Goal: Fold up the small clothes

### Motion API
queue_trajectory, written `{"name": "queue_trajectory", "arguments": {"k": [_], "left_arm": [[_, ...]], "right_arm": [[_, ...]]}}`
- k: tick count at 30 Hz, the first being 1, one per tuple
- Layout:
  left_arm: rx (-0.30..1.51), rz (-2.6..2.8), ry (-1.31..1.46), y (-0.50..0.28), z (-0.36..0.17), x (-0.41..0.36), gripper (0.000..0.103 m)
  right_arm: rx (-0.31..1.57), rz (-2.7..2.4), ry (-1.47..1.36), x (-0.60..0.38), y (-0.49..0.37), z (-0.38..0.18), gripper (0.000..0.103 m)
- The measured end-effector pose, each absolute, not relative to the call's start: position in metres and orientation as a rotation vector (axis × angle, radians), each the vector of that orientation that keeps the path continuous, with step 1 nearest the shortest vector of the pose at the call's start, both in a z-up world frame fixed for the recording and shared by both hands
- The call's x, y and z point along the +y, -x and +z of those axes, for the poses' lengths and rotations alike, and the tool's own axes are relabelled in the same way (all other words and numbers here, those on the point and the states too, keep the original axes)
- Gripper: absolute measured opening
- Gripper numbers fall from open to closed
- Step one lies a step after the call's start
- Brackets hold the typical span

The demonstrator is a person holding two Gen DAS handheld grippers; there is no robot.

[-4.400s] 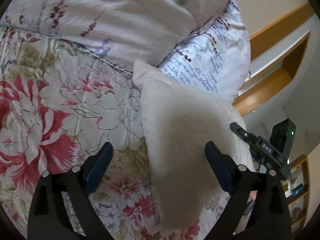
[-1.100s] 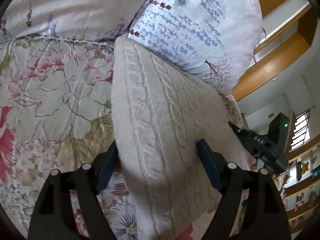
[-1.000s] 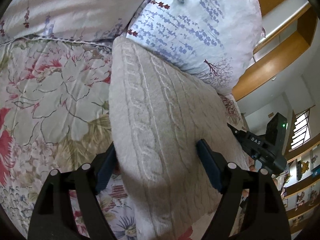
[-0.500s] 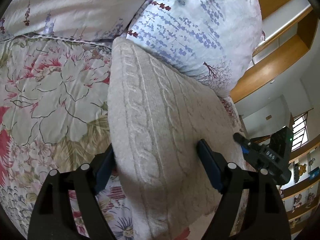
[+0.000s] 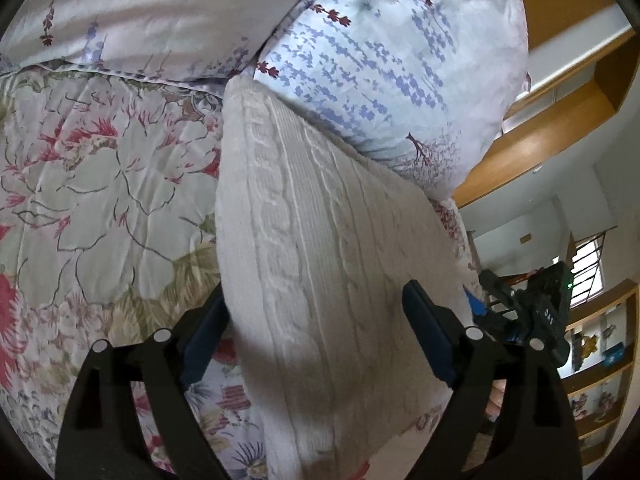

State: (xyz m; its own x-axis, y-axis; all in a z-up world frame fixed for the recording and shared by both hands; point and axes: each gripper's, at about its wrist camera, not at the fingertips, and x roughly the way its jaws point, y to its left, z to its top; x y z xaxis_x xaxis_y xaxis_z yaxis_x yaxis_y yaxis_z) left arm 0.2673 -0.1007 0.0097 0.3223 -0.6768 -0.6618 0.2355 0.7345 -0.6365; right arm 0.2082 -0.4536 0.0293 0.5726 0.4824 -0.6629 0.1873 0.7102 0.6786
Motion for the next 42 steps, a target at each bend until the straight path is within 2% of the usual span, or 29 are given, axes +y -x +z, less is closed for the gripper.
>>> {"name": "queue_trajectory", "arguments": {"k": [8,11,14,16,19,21,23,24,26,33,42], "left_arm": [[1.102,-0.676,0.536,-0.281,0.003,-0.098,0.087],[1.093,-0.683,0.542,-0.283,0.002,-0.099,0.087],[1.083,-0.69,0.551,-0.285,0.002,-0.1,0.087],[1.075,-0.69,0.545,-0.284,0.002,-0.1,0.086],[1.067,-0.687,0.539,-0.283,0.002,-0.104,0.081],[1.07,-0.68,0.556,-0.285,0.001,-0.105,0.073],[1.076,-0.679,0.578,-0.286,-0.002,-0.103,0.058],[1.071,-0.682,0.596,-0.285,-0.003,-0.1,0.055],[1.061,-0.698,0.625,-0.284,-0.001,-0.094,0.043],[1.039,-0.724,0.586,-0.269,0.018,-0.078,0.038],[0.998,-0.634,0.527,-0.242,0.041,0.006,0.039]], "right_arm": [[1.08,0.28,-0.774,-0.439,-0.23,0.021,0.083],[1.089,0.32,-0.773,-0.434,-0.233,0.014,0.079],[1.092,0.373,-0.808,-0.433,-0.236,0.009,0.069],[1.082,0.4,-0.827,-0.432,-0.237,0.006,0.068],[1.093,0.432,-0.837,-0.428,-0.24,0.003,0.059],[1.094,0.447,-0.837,-0.424,-0.24,0.003,0.049],[1.089,0.449,-0.844,-0.424,-0.238,0.001,0.04],[1.077,0.45,-0.85,-0.424,-0.236,0.001,0.036],[1.061,0.445,-0.841,-0.424,-0.233,0.004,0.033],[0.994,0.435,-0.728,-0.396,-0.223,0.039,0.029],[0.952,0.507,-0.571,-0.313,-0.224,0.059,0.028]]}}
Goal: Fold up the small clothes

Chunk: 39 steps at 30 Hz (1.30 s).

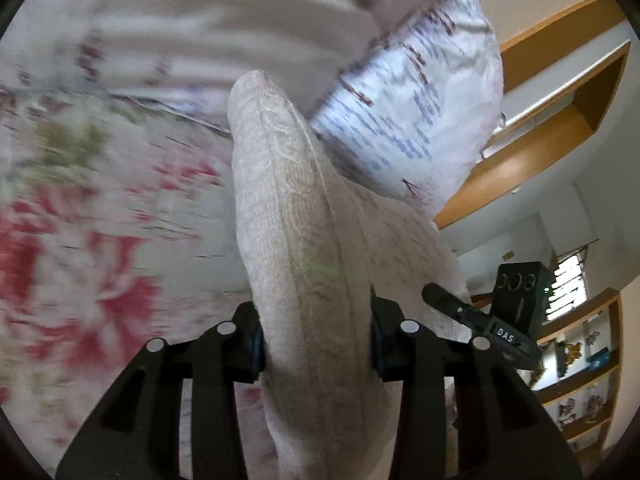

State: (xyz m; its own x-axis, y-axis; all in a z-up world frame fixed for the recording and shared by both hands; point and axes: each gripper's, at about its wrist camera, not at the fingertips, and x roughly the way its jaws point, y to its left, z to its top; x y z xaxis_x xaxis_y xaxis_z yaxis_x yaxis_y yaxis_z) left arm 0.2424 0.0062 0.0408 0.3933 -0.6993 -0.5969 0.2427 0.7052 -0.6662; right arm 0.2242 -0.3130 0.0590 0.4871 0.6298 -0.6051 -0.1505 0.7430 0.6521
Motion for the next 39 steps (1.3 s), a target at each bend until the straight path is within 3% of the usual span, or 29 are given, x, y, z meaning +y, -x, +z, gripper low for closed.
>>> {"name": "queue_trajectory", "arguments": {"k": [5,9,11,13,18,19,20,23,28,31,35,37,39], "left_arm": [[1.05,-0.549,0.533,-0.248,0.02,0.044,0.043],[1.052,-0.552,0.631,-0.252,-0.002,0.057,0.053],[1.049,-0.528,0.581,-0.25,0.003,0.052,0.06],[0.998,-0.478,0.466,-0.24,0.02,0.047,0.062],[0.785,-0.438,0.224,-0.198,0.06,0.033,0.068],[0.752,-0.455,0.182,-0.189,0.067,0.027,0.069],[0.73,-0.47,0.15,-0.182,0.072,0.021,0.07],[0.712,-0.503,0.066,-0.17,0.078,0.0,0.07],[0.75,-0.494,-0.013,-0.177,0.069,-0.023,0.07],[0.797,-0.469,-0.049,-0.184,0.057,-0.033,0.061],[0.818,-0.437,-0.086,-0.191,0.046,-0.04,0.062],[0.81,-0.432,-0.098,-0.192,0.046,-0.042,0.062],[0.79,-0.427,-0.083,-0.185,0.051,-0.038,0.063]], "right_arm": [[1.019,0.474,-0.543,-0.273,-0.234,0.036,0.028],[1.077,0.474,-0.667,-0.286,-0.24,0.019,0.038],[1.089,0.459,-0.647,-0.291,-0.238,0.022,0.047],[1.048,0.439,-0.628,-0.299,-0.231,0.033,0.049],[0.965,0.406,-0.623,-0.316,-0.221,0.049,0.048],[0.974,0.408,-0.612,-0.315,-0.222,0.048,0.043],[0.979,0.418,-0.601,-0.313,-0.222,0.046,0.023],[0.941,0.391,-0.555,-0.305,-0.221,0.05,0.011],[0.934,0.312,-0.54,-0.305,-0.227,0.048,0.01],[0.981,0.272,-0.552,-0.304,-0.232,0.032,0.01],[0.992,0.261,-0.581,-0.307,-0.233,0.026,0.011],[0.99,0.26,-0.55,-0.305,-0.233,0.029,0.014],[0.961,0.242,-0.506,-0.305,-0.224,0.04,0.031]]}}
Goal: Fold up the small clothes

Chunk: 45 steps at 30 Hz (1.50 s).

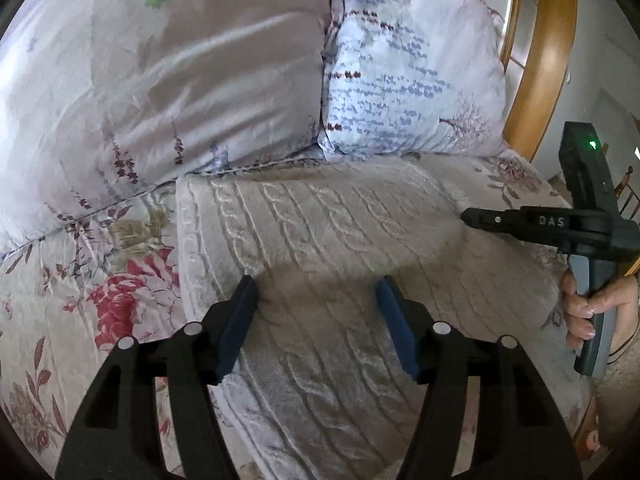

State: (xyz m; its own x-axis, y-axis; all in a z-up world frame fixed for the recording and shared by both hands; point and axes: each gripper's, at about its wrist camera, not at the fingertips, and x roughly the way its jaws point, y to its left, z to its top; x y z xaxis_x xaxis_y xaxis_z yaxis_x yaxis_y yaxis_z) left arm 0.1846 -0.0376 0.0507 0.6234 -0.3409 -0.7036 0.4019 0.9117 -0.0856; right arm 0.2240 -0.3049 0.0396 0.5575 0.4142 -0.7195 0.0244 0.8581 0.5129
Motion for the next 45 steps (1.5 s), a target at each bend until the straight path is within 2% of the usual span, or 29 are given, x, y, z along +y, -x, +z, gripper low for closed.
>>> {"name": "queue_trajectory", "arguments": {"k": [1,4,8,16,19,22,25,28,34,35,37,38,40,42,45], "left_arm": [[0.776,-0.427,-0.069,-0.18,0.054,-0.033,0.065],[0.748,-0.409,-0.039,-0.163,0.062,-0.019,0.074],[0.758,-0.362,-0.037,-0.146,0.061,0.001,0.075],[0.853,-0.315,-0.07,-0.141,0.035,0.004,0.075],[0.893,-0.302,-0.053,-0.148,0.025,0.004,0.076],[0.912,-0.287,-0.017,-0.153,0.019,0.008,0.084],[0.913,-0.282,0.018,-0.15,0.02,0.014,0.085],[0.878,-0.278,0.011,-0.136,0.026,0.017,0.085],[0.817,-0.206,-0.087,-0.117,0.031,0.007,0.09],[0.807,-0.201,-0.095,-0.112,0.033,0.006,0.091],[0.794,-0.203,-0.093,-0.108,0.037,0.007,0.096],[0.789,-0.209,-0.085,-0.105,0.039,0.007,0.097],[0.791,-0.22,-0.058,-0.098,0.042,0.009,0.101],[0.793,-0.221,-0.032,-0.091,0.043,0.011,0.101],[0.807,-0.211,-0.004,-0.085,0.041,0.012,0.101]], "right_arm": [[0.943,0.238,-0.49,-0.305,-0.22,0.045,0.034],[0.862,0.273,-0.417,-0.297,-0.197,0.068,0.034],[0.817,0.358,-0.322,-0.277,-0.169,0.085,0.034],[0.934,0.336,-0.123,-0.242,-0.161,0.064,0.034],[0.941,0.316,-0.129,-0.243,-0.16,0.056,0.035],[0.93,0.292,-0.124,-0.241,-0.156,0.056,0.035],[0.933,0.267,-0.087,-0.235,-0.152,0.059,0.037],[0.951,0.243,-0.035,-0.23,-0.145,0.061,0.043],[0.948,0.204,0.001,-0.226,-0.135,0.065,0.045],[0.935,0.207,-0.026,-0.229,-0.132,0.069,0.05],[0.897,0.209,-0.091,-0.239,-0.124,0.078,0.07],[0.881,0.197,-0.106,-0.243,-0.12,0.082,0.084],[0.848,0.174,-0.122,-0.252,-0.112,0.087,0.086],[0.844,0.137,-0.129,-0.259,-0.106,0.089,0.093],[0.828,0.09,-0.135,-0.266,-0.098,0.089,0.097]]}}
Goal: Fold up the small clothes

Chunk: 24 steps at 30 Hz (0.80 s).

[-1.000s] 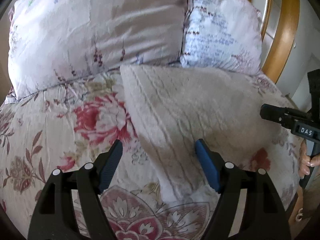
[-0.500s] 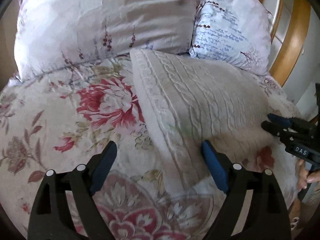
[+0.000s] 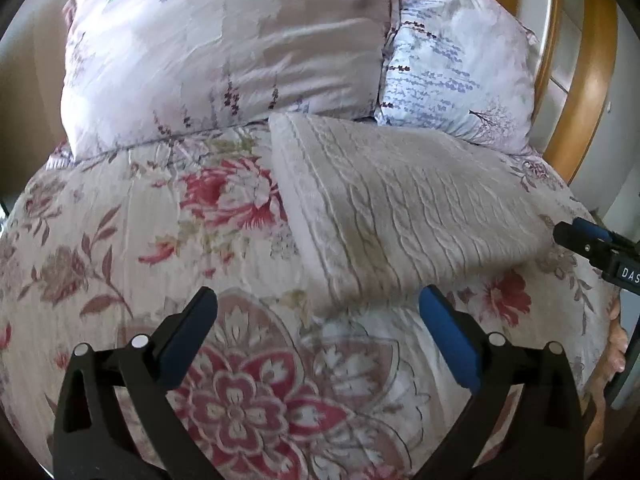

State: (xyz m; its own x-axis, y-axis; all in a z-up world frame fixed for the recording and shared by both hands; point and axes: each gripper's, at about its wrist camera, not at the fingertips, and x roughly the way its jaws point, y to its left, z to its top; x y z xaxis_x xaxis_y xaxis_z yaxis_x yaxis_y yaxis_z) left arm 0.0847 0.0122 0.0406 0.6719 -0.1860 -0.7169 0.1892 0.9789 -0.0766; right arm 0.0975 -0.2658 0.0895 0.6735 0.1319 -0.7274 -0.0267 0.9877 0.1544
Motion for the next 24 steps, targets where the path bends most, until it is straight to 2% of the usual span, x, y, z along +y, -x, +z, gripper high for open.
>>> {"name": "queue_trajectory", "arguments": {"k": [2,9,24], "left_arm": [[0.816,-0.208,0.009,-0.081,0.038,0.013,0.101],[0.837,-0.17,-0.012,-0.076,0.029,0.005,0.101],[0.934,-0.102,-0.083,-0.088,0.011,-0.017,0.101]], "right_arm": [[0.823,0.056,-0.142,-0.268,-0.093,0.087,0.102],[0.877,0.084,-0.214,-0.259,-0.089,0.072,0.102],[0.974,0.084,-0.089,-0.218,-0.09,0.045,0.102]]}}
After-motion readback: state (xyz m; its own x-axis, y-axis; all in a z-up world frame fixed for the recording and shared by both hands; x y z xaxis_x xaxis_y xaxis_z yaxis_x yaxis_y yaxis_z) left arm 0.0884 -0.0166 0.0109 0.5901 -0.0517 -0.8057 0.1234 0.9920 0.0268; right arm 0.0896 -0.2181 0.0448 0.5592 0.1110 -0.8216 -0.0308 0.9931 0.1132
